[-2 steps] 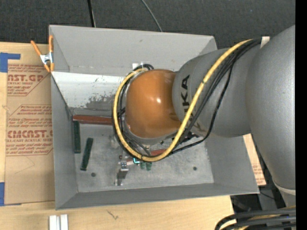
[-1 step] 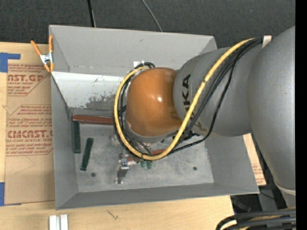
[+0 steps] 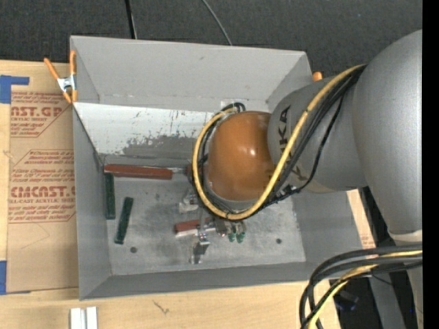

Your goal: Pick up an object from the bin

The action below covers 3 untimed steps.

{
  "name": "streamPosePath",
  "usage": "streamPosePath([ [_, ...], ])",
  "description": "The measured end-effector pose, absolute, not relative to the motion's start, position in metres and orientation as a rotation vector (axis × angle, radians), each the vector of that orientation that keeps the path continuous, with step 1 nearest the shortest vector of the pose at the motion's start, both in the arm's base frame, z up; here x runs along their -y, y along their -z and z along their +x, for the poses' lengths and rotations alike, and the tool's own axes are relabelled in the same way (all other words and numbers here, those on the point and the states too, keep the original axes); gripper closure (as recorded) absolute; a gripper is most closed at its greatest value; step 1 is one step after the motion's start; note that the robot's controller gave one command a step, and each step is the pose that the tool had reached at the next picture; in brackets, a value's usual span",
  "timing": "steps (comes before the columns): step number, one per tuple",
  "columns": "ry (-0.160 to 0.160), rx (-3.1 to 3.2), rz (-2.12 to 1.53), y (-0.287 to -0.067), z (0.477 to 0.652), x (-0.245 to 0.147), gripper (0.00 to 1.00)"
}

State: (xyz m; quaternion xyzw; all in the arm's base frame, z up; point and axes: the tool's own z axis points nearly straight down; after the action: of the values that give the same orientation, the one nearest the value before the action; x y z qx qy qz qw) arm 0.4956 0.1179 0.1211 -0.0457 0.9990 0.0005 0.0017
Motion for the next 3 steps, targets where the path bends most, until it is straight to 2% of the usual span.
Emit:
streamPosePath([
  [1,0.001,-3.141,-0.187,-0.115,0.501,-0.089,0.0],
  [2,-0.002,-3.136,-0.111,-0.105,0.534,-0.066,0.0],
  [3,0.003,-3.134,0.06,-0.073,0.545,-0.085,0.0],
])
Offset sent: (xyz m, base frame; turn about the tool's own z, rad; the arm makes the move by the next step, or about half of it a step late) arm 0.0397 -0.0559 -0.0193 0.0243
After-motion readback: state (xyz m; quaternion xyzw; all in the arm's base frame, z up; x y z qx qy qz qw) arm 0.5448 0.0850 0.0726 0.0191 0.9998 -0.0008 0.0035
